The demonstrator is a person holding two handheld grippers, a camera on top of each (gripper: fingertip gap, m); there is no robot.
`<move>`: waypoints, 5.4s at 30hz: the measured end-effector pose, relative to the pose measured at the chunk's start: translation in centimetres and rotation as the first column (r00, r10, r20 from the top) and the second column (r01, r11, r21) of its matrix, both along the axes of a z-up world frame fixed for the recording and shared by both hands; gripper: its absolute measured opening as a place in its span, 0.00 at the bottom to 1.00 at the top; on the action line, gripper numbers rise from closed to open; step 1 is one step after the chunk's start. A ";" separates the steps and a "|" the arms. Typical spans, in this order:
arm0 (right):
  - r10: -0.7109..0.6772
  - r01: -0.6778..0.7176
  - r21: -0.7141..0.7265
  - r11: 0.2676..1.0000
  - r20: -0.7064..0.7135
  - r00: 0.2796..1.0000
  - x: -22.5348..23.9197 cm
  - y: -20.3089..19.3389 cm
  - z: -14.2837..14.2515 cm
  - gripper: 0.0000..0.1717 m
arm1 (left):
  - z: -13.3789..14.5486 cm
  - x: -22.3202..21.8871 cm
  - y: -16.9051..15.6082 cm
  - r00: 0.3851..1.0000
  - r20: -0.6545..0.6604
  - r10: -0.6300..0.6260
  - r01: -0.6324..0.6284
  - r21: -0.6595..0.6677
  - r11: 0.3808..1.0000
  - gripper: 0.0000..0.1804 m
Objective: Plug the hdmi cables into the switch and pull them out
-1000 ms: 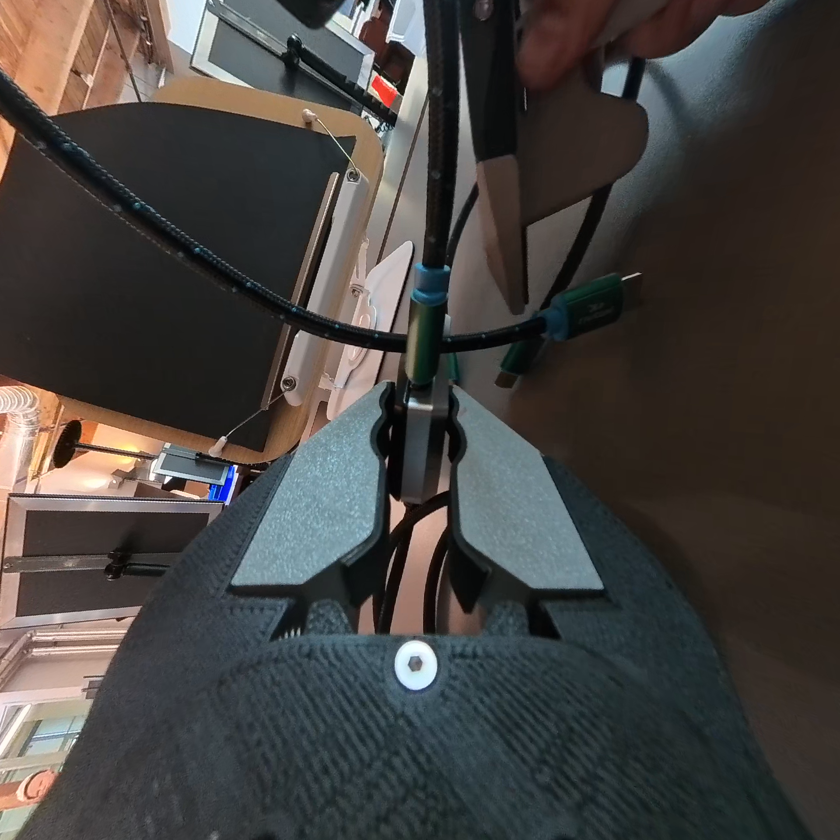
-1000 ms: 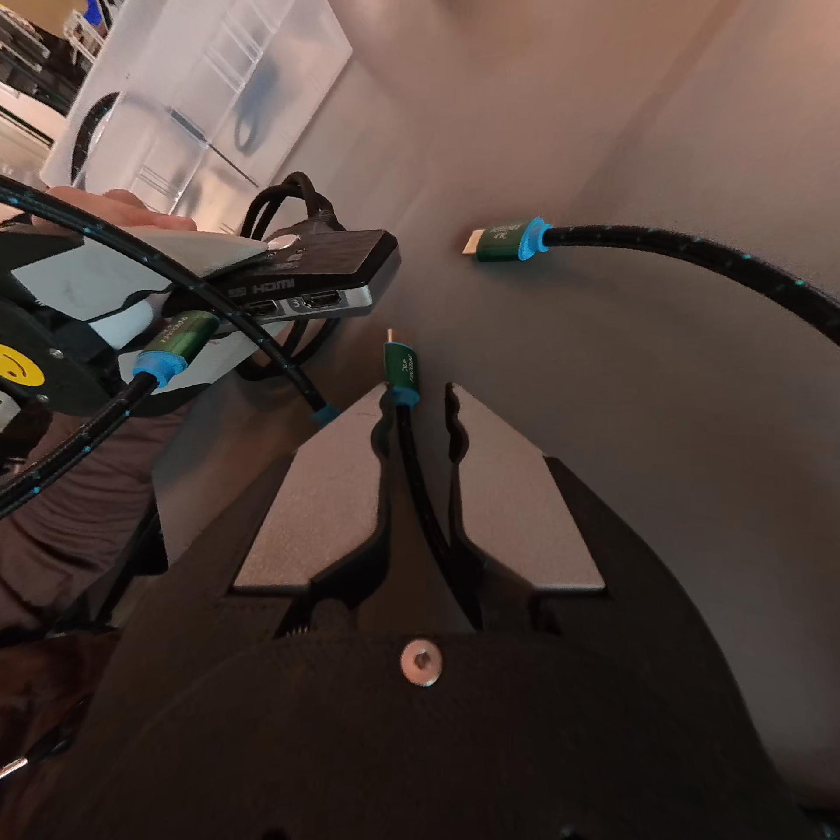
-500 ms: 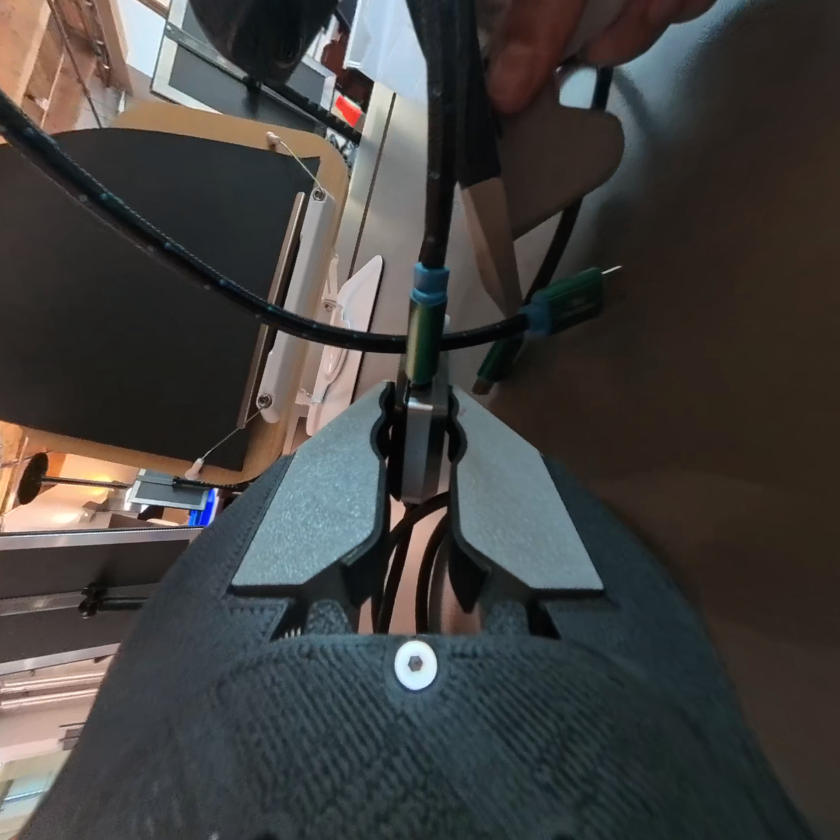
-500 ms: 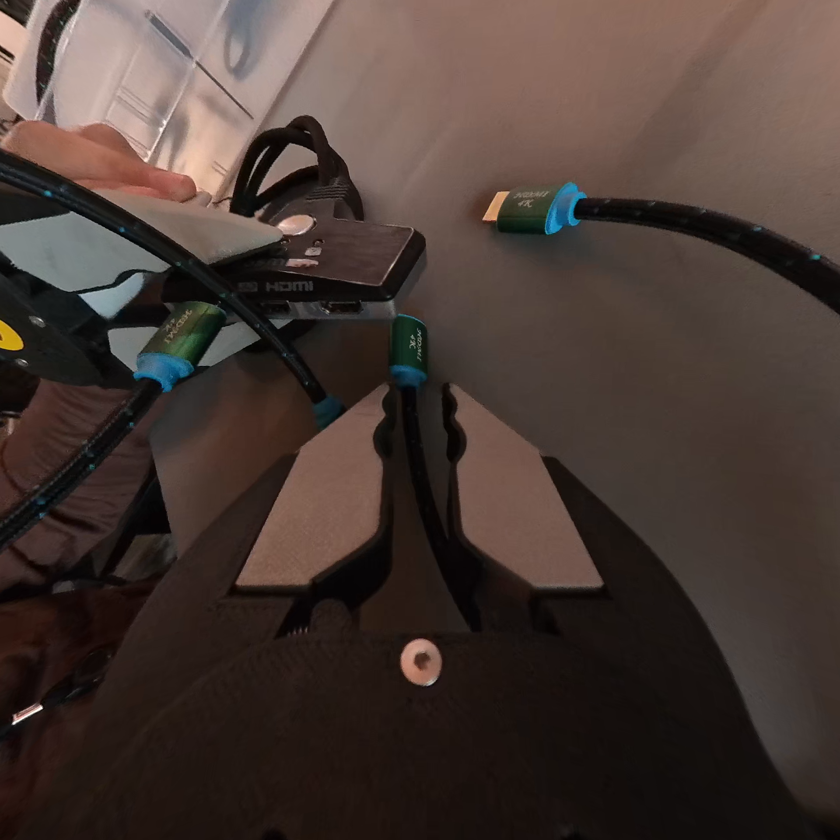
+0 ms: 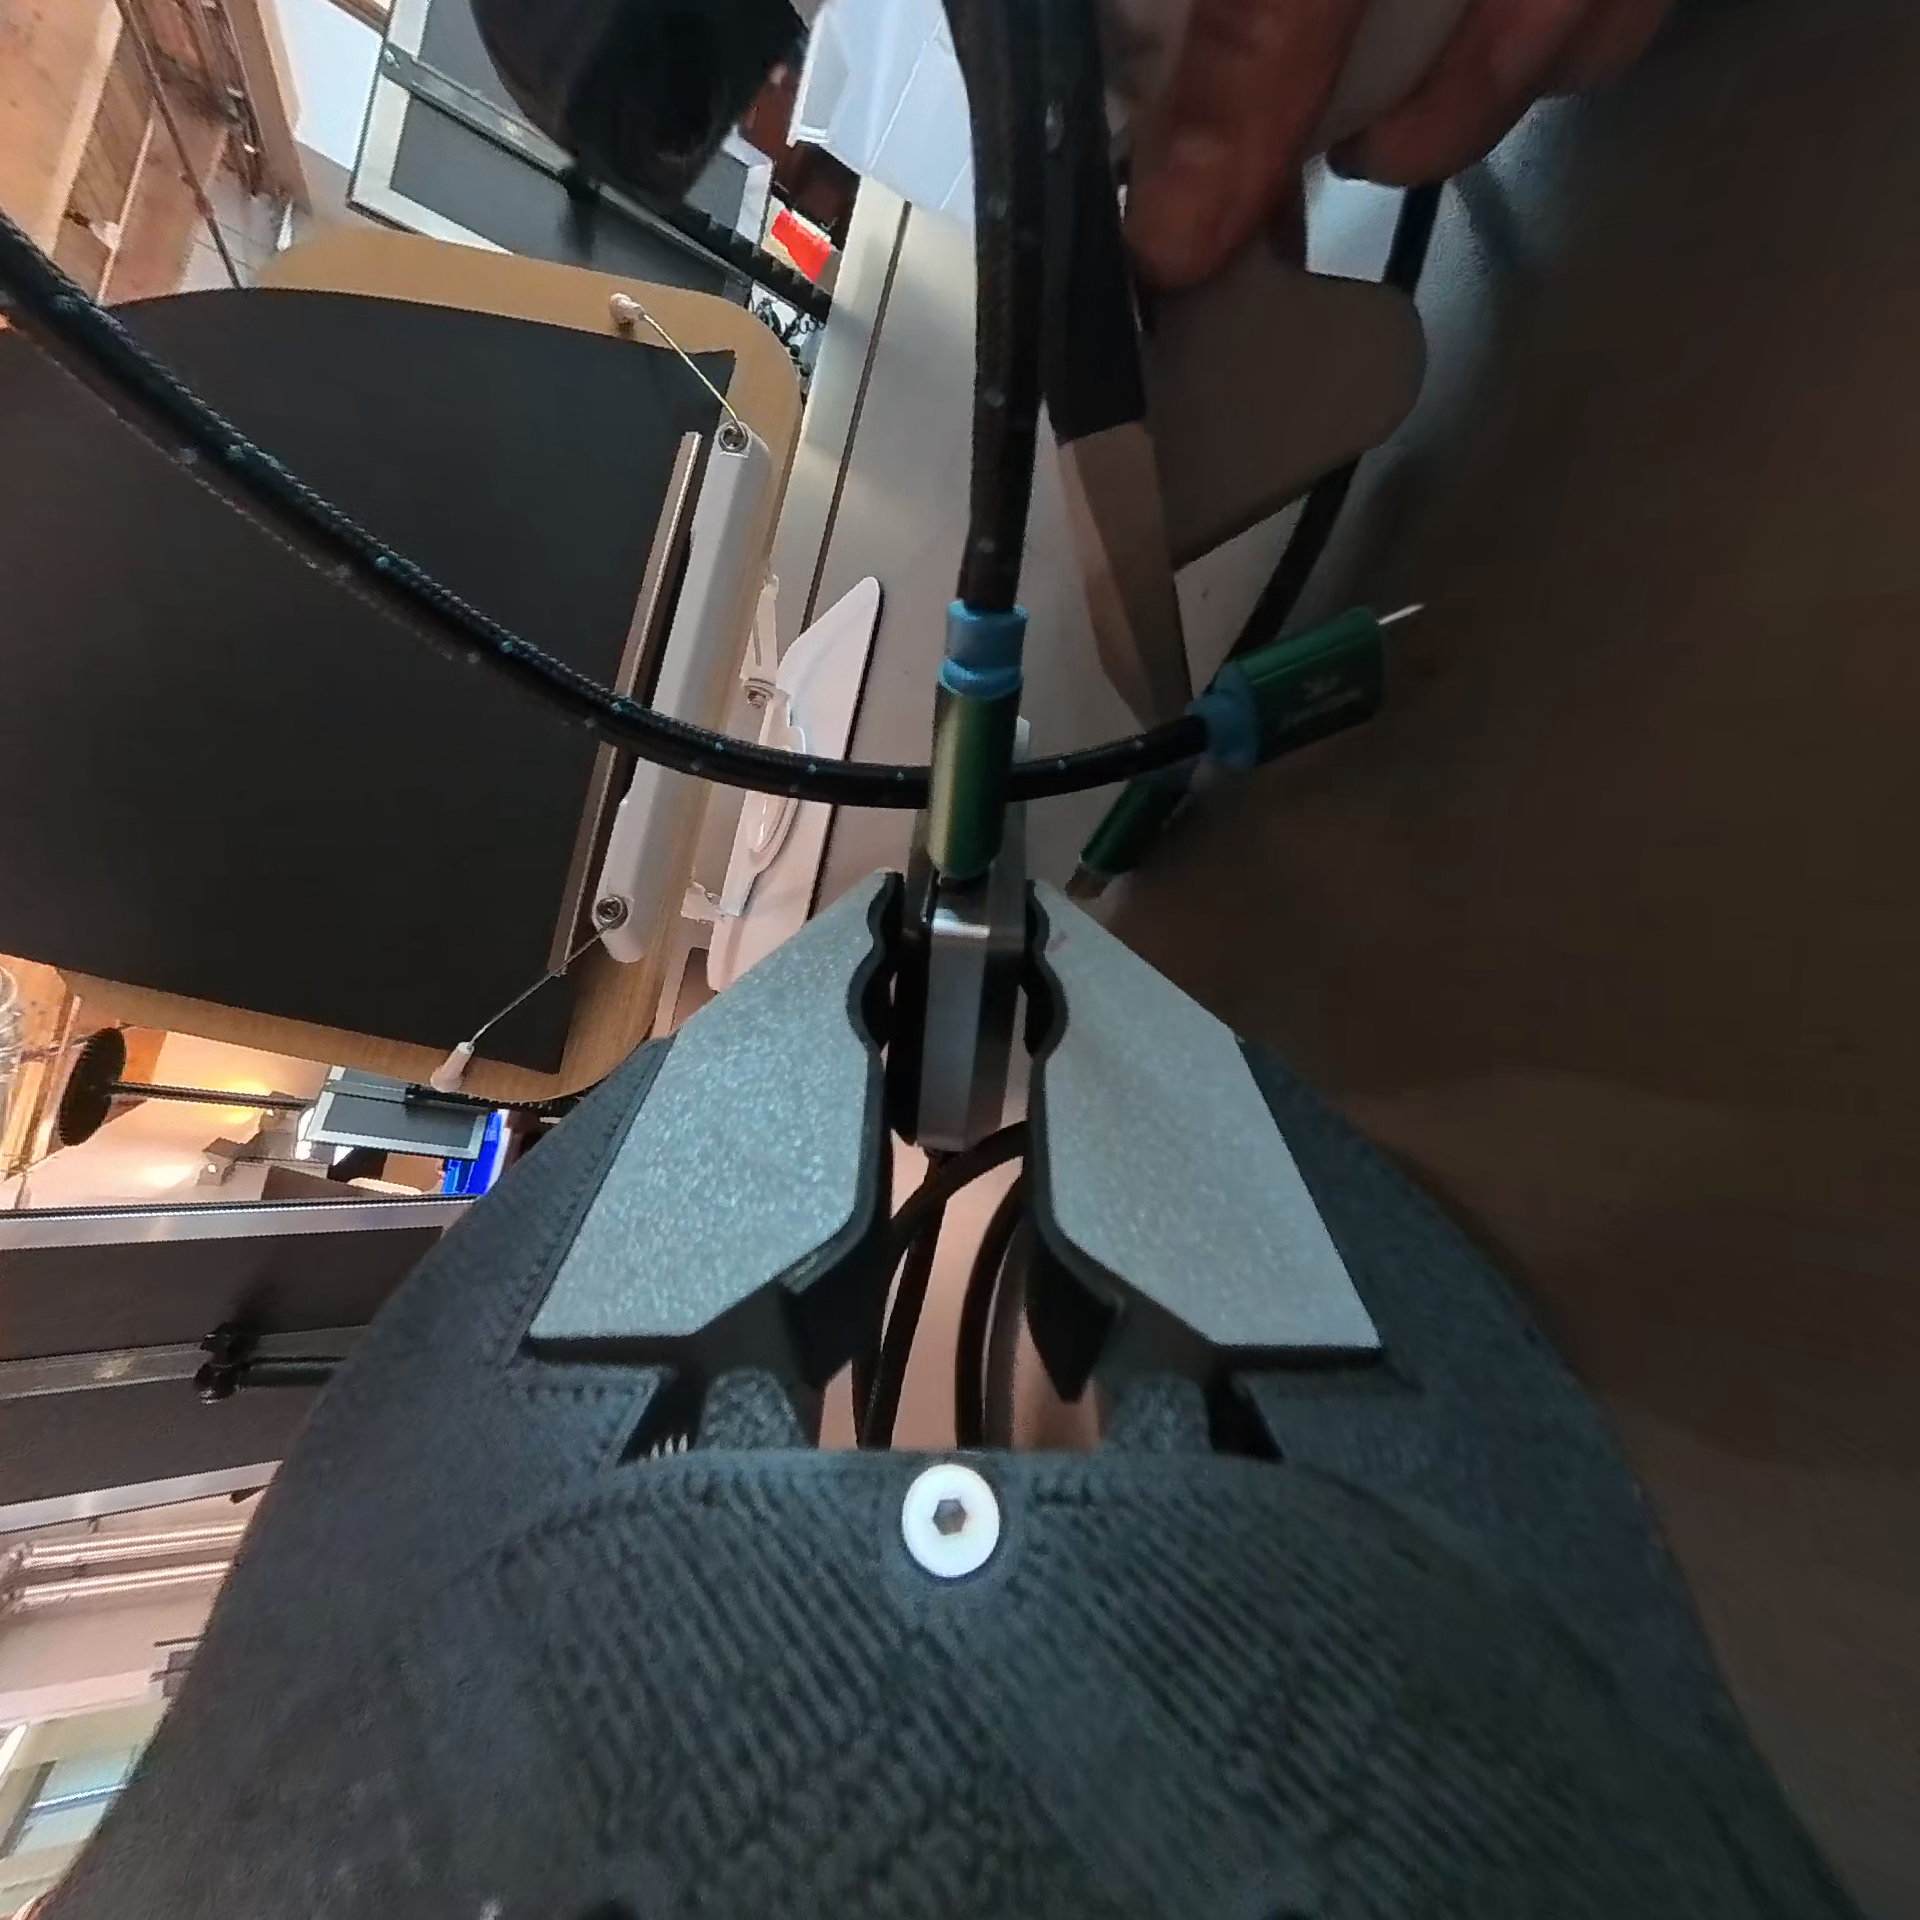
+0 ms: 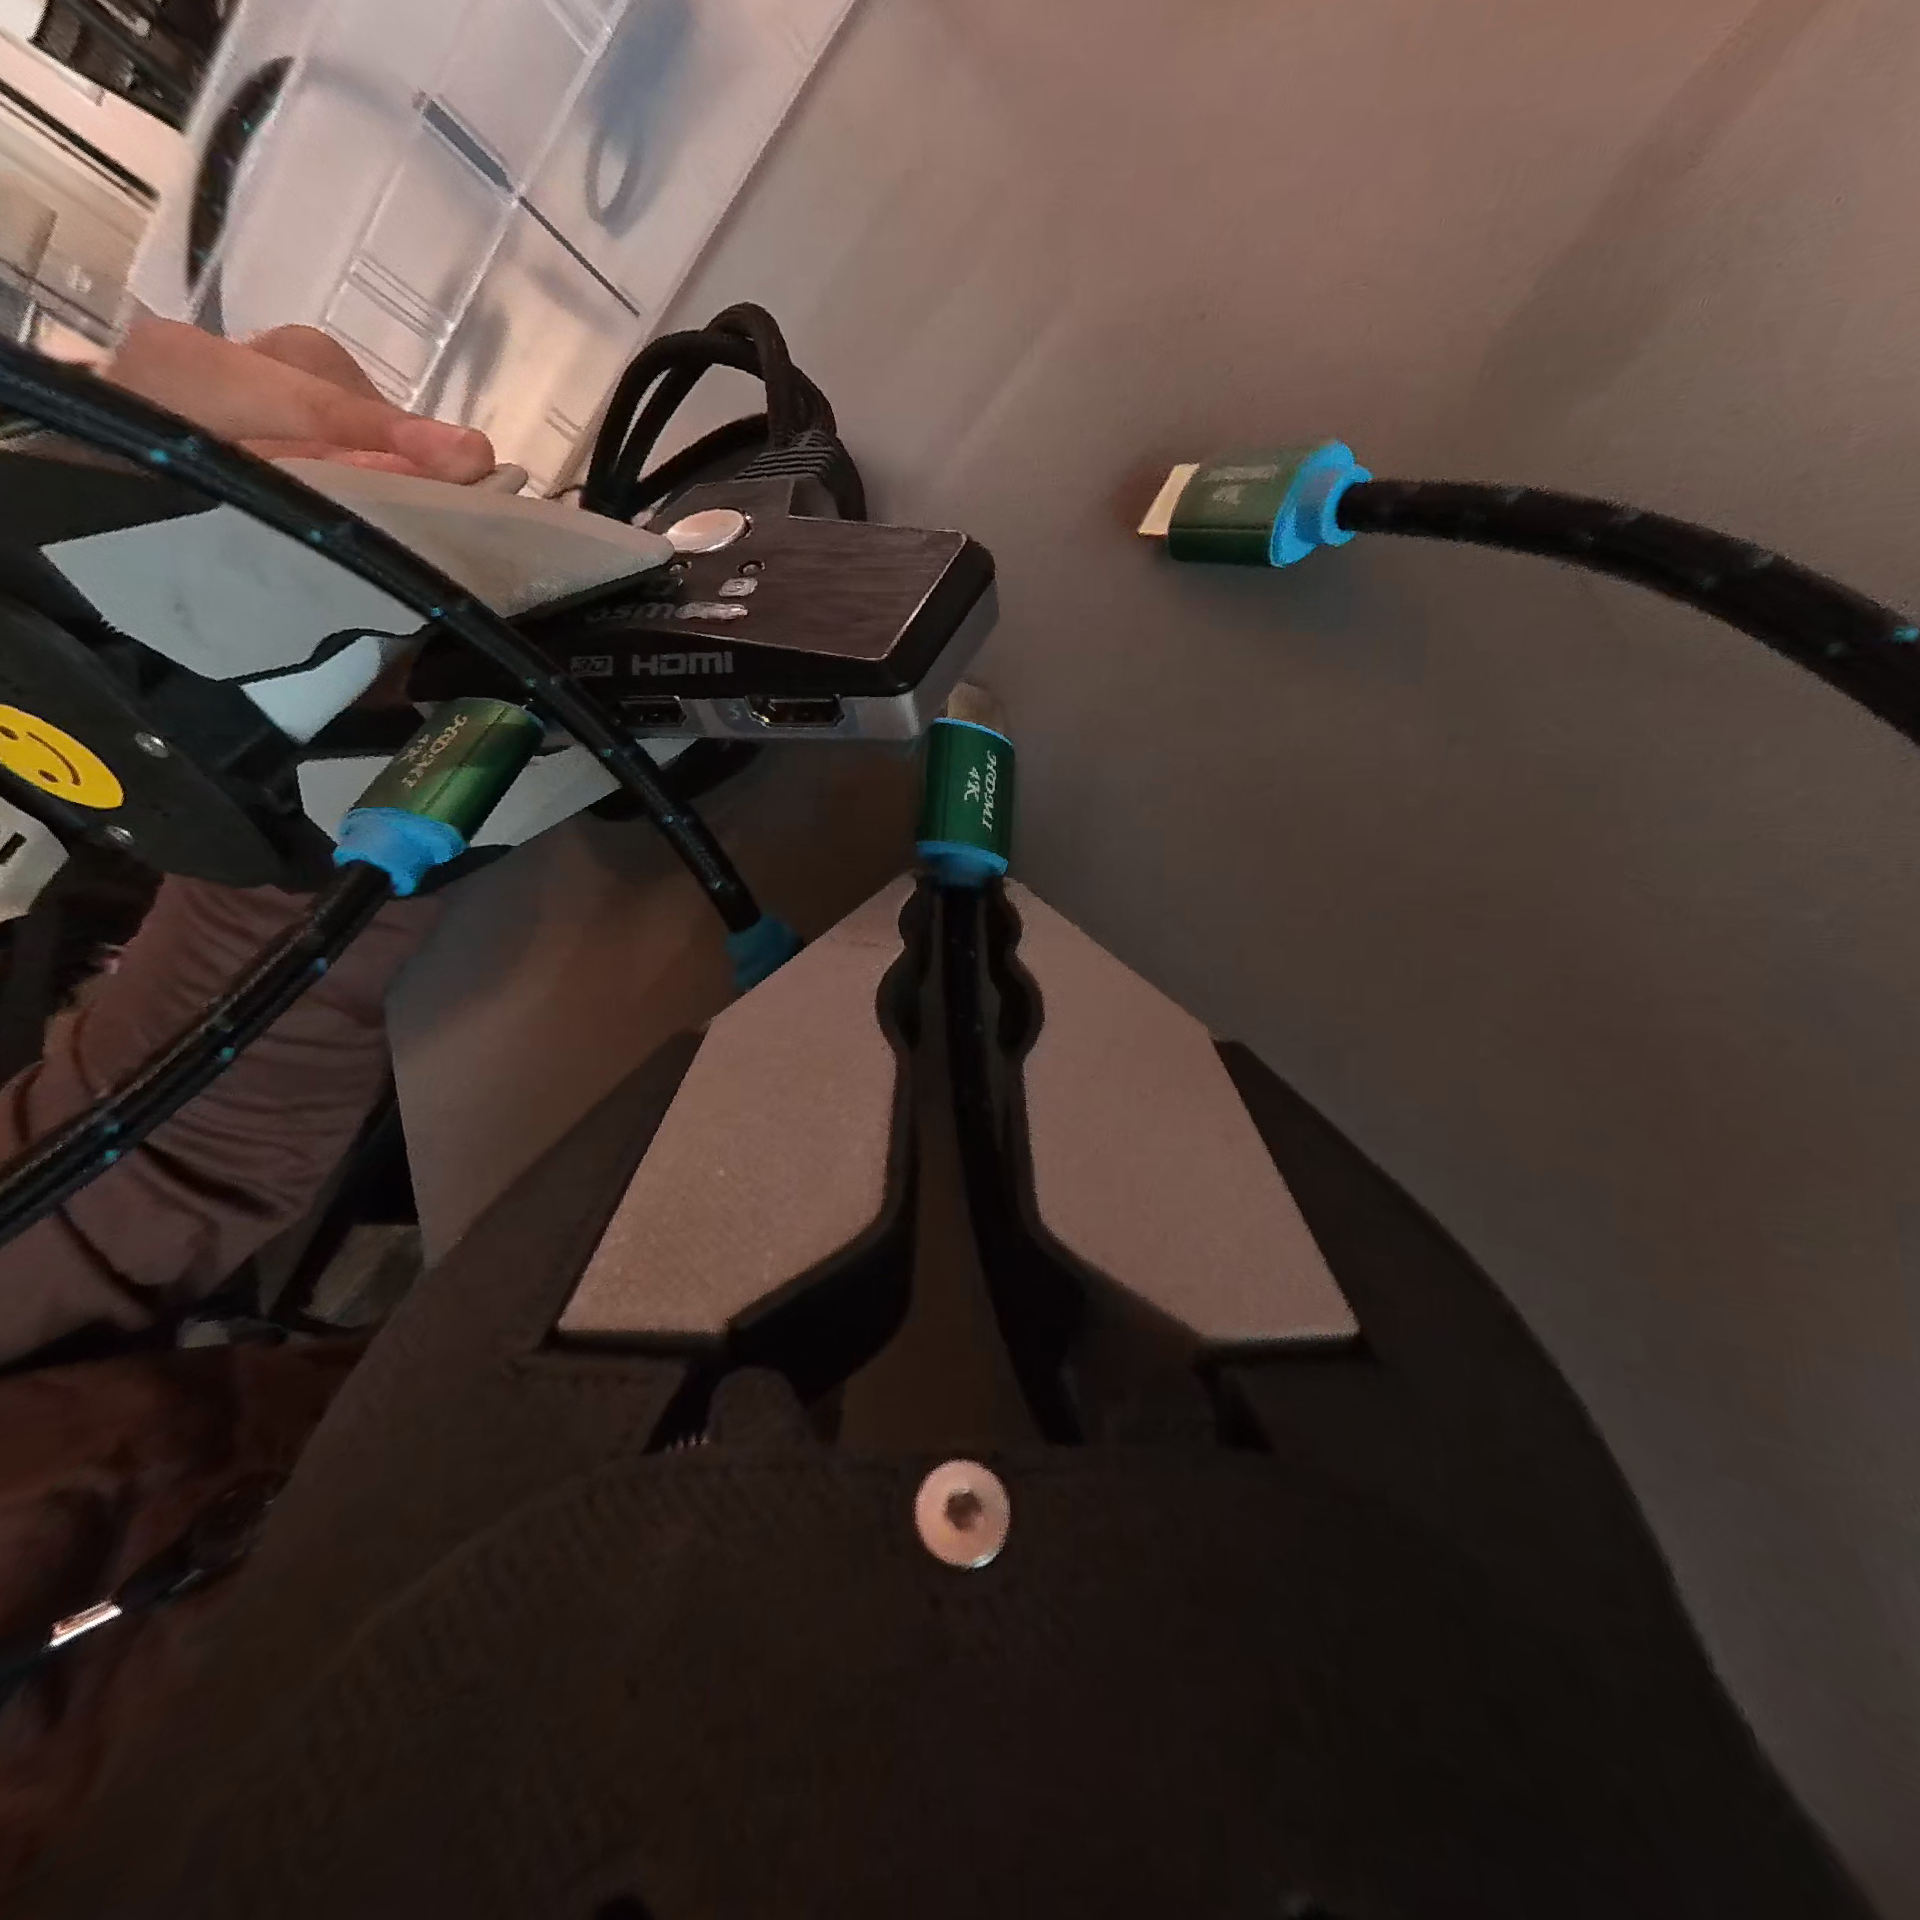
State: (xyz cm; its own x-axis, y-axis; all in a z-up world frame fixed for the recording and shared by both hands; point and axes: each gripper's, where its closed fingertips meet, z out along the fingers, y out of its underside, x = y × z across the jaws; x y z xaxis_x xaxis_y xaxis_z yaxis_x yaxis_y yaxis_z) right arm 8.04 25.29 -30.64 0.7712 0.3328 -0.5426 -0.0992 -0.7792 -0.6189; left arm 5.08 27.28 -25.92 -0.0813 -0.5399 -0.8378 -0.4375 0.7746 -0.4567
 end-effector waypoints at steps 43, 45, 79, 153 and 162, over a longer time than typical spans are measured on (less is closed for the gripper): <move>-0.001 -0.232 0.267 0.935 0.656 0.755 0.6 -0.1 -0.7 0.10 | -2.6 -0.3 2.3 0.981 -0.155 0.118 -0.061 0.328 0.943 0.11; 0.006 -0.205 0.254 0.945 0.614 0.789 0.6 -0.2 -0.6 0.16 | -2.5 -0.5 2.5 0.980 -0.151 0.126 -0.071 0.326 0.943 0.10; -0.106 0.077 0.141 0.987 0.210 0.972 0.0 1.9 0.0 0.11 | 1.5 -2.6 6.0 0.940 0.101 0.324 -0.332 0.063 0.941 0.10; 0.229 -0.235 0.076 0.969 0.085 0.970 -3.7 -3.4 1.0 0.24 | -0.8 -2.0 5.0 0.968 -0.009 0.252 -0.252 0.047 0.967 0.10; 0.245 -0.247 -0.002 0.969 0.128 0.961 -3.7 -4.1 0.1 0.22 | 0.0 -2.6 6.0 0.951 0.027 0.307 -0.308 0.022 0.951 0.10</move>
State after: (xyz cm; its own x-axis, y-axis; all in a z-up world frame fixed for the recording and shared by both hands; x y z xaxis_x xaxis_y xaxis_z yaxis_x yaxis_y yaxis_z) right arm 4.30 21.20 -30.50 0.7269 0.5274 -0.4398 0.1741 -0.7610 -0.6249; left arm 2.43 33.30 -25.91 0.1045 -0.5142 -0.8513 -0.6458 0.6159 -0.4513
